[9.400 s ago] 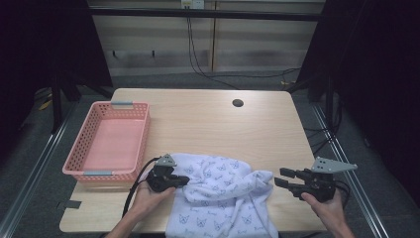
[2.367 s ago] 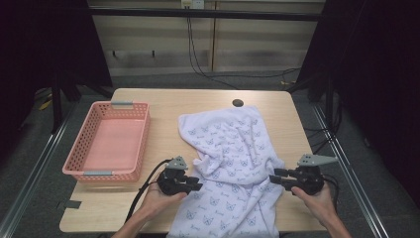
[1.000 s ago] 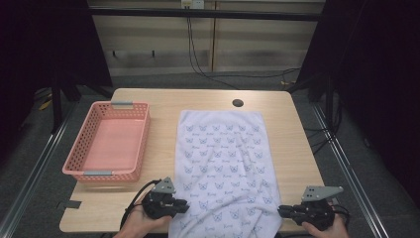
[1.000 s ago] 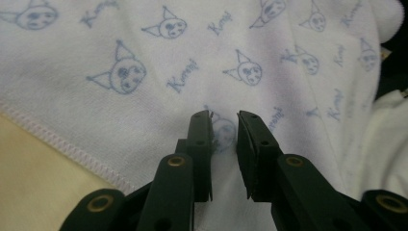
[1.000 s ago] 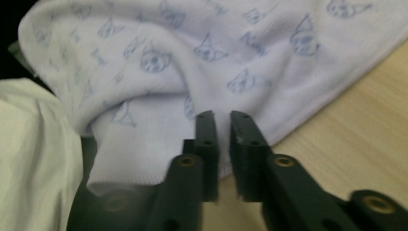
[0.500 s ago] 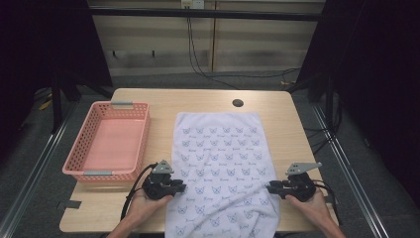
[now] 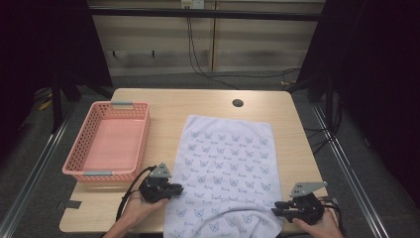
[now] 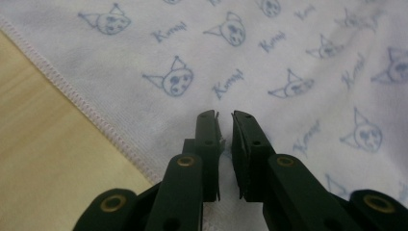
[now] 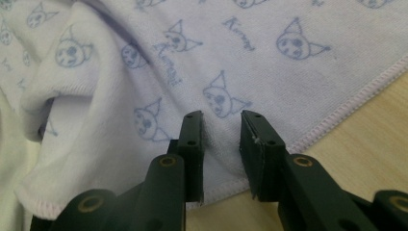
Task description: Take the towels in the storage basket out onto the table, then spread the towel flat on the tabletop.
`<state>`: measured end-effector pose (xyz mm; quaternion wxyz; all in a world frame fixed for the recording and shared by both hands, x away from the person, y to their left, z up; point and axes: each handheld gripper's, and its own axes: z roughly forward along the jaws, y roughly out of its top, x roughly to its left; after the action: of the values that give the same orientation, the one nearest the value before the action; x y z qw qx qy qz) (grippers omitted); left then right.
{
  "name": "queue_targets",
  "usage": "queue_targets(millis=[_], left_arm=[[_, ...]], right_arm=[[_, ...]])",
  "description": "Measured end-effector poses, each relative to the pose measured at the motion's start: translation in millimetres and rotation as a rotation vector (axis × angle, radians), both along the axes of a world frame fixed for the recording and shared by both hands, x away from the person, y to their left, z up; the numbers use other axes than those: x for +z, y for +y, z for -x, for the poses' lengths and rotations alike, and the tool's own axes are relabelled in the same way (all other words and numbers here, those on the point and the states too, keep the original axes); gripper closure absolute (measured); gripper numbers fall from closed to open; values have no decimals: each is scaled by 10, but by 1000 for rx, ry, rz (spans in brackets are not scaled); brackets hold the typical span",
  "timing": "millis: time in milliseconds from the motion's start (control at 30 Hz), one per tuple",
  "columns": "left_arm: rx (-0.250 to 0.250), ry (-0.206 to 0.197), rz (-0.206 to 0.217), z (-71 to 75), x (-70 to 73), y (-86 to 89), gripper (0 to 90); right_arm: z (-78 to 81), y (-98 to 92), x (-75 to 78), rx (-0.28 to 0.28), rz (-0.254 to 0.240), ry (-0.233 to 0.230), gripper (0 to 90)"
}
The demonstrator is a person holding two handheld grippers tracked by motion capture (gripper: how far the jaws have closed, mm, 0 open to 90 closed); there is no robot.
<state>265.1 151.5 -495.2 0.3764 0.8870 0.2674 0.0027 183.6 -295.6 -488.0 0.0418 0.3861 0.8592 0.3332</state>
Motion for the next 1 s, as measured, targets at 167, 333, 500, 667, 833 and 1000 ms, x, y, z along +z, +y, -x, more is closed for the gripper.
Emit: queue_targets(millis=[167, 333, 500, 667, 833, 1000], left_arm=[[-26, 42, -2, 262, 25, 127, 833], [31, 30, 51, 162, 71, 151, 715], [121, 39, 151, -226, 105, 118, 657], [187, 33, 161, -521, 103, 29, 665], [221, -3, 138, -717, 61, -92, 653], [208, -7, 69, -780, -66, -160, 651]], right_arm=[[-5, 17, -5, 35, -37, 36, 685], [-69, -36, 87, 4, -135, -66, 642], [-420, -58, 147, -62, -176, -134, 589], [-711, 34, 210, -94, -172, -195, 563], [-1048, 125, 178, -101, -128, -197, 541], [-1361, 191, -19, -105, -76, -140, 536]])
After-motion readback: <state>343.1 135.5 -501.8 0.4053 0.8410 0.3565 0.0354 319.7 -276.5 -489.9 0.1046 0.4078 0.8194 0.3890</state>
